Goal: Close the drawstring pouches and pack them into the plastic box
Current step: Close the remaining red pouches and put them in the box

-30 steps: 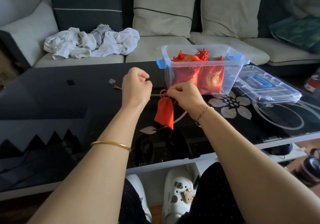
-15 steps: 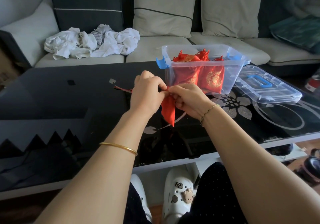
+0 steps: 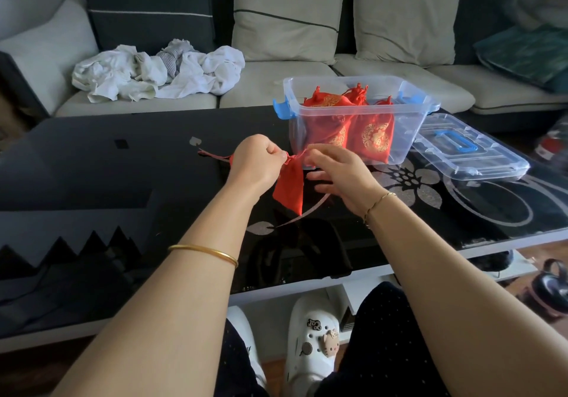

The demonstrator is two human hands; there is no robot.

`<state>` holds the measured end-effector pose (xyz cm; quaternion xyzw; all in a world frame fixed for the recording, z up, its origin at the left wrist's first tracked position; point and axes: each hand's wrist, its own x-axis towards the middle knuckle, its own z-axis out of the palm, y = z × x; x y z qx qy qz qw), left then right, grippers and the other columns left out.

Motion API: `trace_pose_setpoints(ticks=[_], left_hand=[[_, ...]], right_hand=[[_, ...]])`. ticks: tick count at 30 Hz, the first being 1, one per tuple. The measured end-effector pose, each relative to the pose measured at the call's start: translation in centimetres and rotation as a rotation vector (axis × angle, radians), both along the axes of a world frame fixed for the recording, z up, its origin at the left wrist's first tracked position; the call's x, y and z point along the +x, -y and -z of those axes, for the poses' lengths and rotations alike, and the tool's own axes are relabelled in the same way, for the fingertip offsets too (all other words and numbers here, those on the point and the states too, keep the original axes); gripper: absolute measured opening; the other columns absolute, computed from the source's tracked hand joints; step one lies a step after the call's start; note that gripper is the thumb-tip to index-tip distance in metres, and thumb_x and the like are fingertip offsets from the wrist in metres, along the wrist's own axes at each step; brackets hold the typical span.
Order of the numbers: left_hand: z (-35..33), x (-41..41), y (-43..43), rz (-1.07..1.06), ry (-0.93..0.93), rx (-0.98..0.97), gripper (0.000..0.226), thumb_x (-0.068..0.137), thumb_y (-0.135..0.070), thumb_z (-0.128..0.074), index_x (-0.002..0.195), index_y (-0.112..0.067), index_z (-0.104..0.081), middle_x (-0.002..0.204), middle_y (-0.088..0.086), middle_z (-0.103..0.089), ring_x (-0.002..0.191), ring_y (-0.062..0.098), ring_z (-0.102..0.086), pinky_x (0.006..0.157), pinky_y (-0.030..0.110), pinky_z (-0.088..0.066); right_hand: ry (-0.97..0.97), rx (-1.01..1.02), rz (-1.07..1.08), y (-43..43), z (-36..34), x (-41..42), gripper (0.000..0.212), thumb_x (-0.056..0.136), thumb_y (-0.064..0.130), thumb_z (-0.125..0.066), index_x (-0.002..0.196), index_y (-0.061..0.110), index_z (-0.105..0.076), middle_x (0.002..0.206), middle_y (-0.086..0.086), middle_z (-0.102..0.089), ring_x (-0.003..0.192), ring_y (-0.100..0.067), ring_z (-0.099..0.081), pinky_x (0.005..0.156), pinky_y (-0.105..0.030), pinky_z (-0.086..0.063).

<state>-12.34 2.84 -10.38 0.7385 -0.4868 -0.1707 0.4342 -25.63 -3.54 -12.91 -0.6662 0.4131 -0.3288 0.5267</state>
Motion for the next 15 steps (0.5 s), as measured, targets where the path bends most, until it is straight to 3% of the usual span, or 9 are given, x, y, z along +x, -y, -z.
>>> trace_pose_setpoints(ticks=[2, 4, 8, 15], left_hand=[[-0.5, -0.2, 0.1, 0.015, -0.114, -0.03, 0.015, 0.093, -0.013, -0.054, 0.084, -0.008, -0.063, 0.086, 0.007, -0.068, 0.083, 0.021, -0.068, 0.084, 0.04, -0.056], [-1.1, -0.5, 0.2, 0.029, -0.218, -0.065, 0.016, 0.094, -0.011, -0.053, 0.08, -0.01, -0.062, 0.081, 0.003, -0.066, 0.081, 0.018, -0.068, 0.083, 0.036, -0.057], [-2.3, -1.1, 0.7, 0.059, -0.361, -0.134, 0.018, 0.093, -0.009, -0.054, 0.078, -0.013, -0.061, 0.078, 0.004, -0.066, 0.08, 0.017, -0.068, 0.075, 0.029, -0.058], [-3.0, 1.6, 5.4, -0.121, -0.371, -0.108, 0.014, 0.094, -0.014, -0.05, 0.093, -0.01, -0.063, 0.076, 0.0, -0.061, 0.07, 0.012, -0.061, 0.076, 0.03, -0.055]], right_hand=[[-0.094, -0.043, -0.087, -0.5, 0.0, 0.0, 0.043, 0.088, 0.031, -0.063, 0.126, 0.017, -0.049, 0.116, 0.001, -0.061, 0.103, -0.014, -0.06, 0.087, -0.035, -0.054], [-0.16, -0.186, -0.016, -0.7, 0.0, 0.1, 0.042, 0.084, 0.028, -0.068, 0.12, 0.015, -0.051, 0.115, -0.001, -0.061, 0.104, -0.016, -0.06, 0.087, -0.035, -0.054], [-0.215, -0.398, 0.119, -0.6, -1.8, -0.6, 0.021, 0.087, 0.026, -0.064, 0.102, 0.012, -0.065, 0.098, 0.0, -0.064, 0.091, -0.016, -0.06, 0.084, -0.035, -0.052], [-0.125, -0.429, 0.327, 4.9, -8.7, 0.0, 0.029, 0.086, 0.026, -0.064, 0.078, -0.001, -0.068, 0.069, -0.01, -0.059, 0.067, -0.017, -0.051, 0.062, -0.031, -0.043]])
